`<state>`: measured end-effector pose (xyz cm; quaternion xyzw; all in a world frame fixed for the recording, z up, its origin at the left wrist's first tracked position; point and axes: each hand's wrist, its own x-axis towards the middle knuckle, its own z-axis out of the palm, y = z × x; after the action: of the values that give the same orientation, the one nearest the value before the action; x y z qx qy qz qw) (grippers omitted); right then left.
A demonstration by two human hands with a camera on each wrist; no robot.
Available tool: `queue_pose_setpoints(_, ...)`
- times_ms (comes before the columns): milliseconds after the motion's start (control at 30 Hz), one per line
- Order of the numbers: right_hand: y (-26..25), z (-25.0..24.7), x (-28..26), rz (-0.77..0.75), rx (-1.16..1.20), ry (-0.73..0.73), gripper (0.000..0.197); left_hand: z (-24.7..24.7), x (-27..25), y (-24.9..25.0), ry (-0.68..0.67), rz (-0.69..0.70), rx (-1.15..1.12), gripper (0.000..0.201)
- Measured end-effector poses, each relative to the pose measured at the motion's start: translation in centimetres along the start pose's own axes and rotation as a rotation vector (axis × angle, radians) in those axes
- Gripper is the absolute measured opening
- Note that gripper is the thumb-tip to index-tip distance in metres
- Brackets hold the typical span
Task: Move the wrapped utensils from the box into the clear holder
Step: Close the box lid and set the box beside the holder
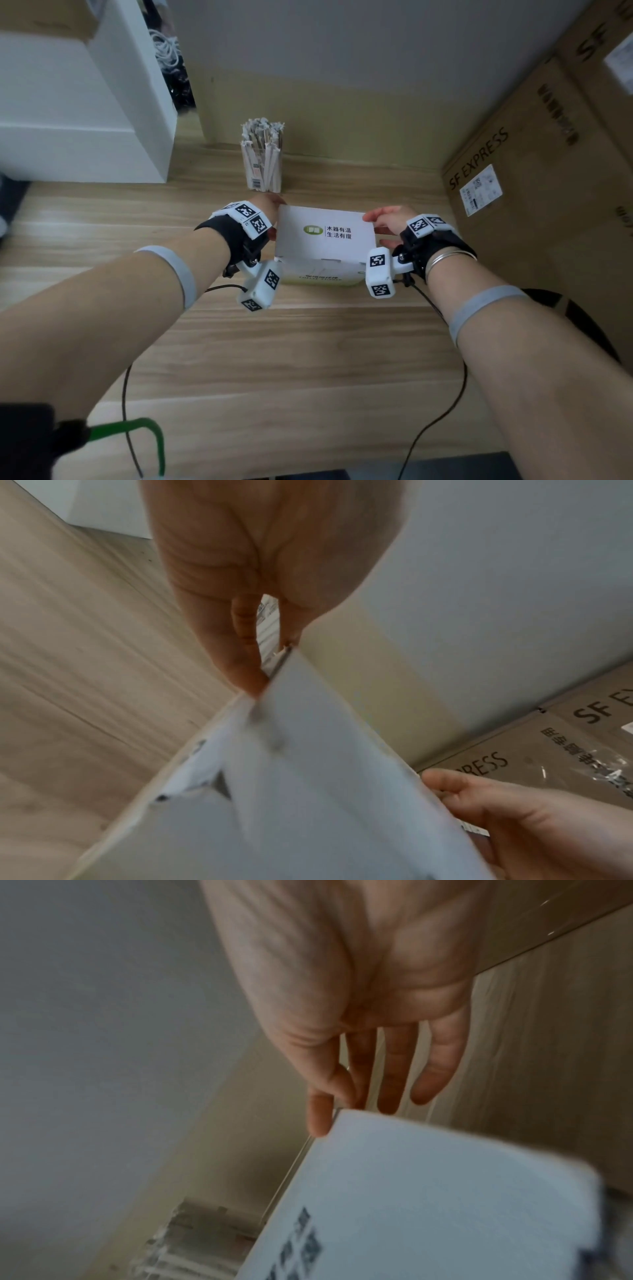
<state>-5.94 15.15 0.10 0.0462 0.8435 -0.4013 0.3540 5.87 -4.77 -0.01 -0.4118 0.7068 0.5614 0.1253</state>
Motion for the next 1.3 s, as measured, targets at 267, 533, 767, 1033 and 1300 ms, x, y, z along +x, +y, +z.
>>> queue_pose_setpoints(267, 0.3, 1.2, -0.1, -0.053, 0.043, 0.018, 0.031, 2.4, -1.2, -0.9, 0.019, 0.432, 0.752, 0.065)
queue_pose_setpoints(533, 0.1, 1.7, -0.7, -0.126, -0.109, 0.048, 0.024, 2.8, -1.9, -0.5, -0.167, 0.434, 1.056, 0.096)
queue_pose_setpoints(767, 0.2, 1.9, -0.9, -0.155, -0.149, 0.033, 0.041, 2.7, -1.6, -1.0, -0.13, 0.458, 1.016, 0.094)
queue_pose_setpoints(1033, 0.8, 2.3, -0.7, -0.132, -0.206, -0.02, 0.091, 3.6, -0.6, -1.5, 0.066, 0.216, 0.7, 0.093)
queue_pose_setpoints(1300, 1.6, 3.6, -0.3, -0.12, -0.28, -0.037, 0.1, 4.4, -0.2, -1.8, 0.008, 0.055, 0.63, 0.104)
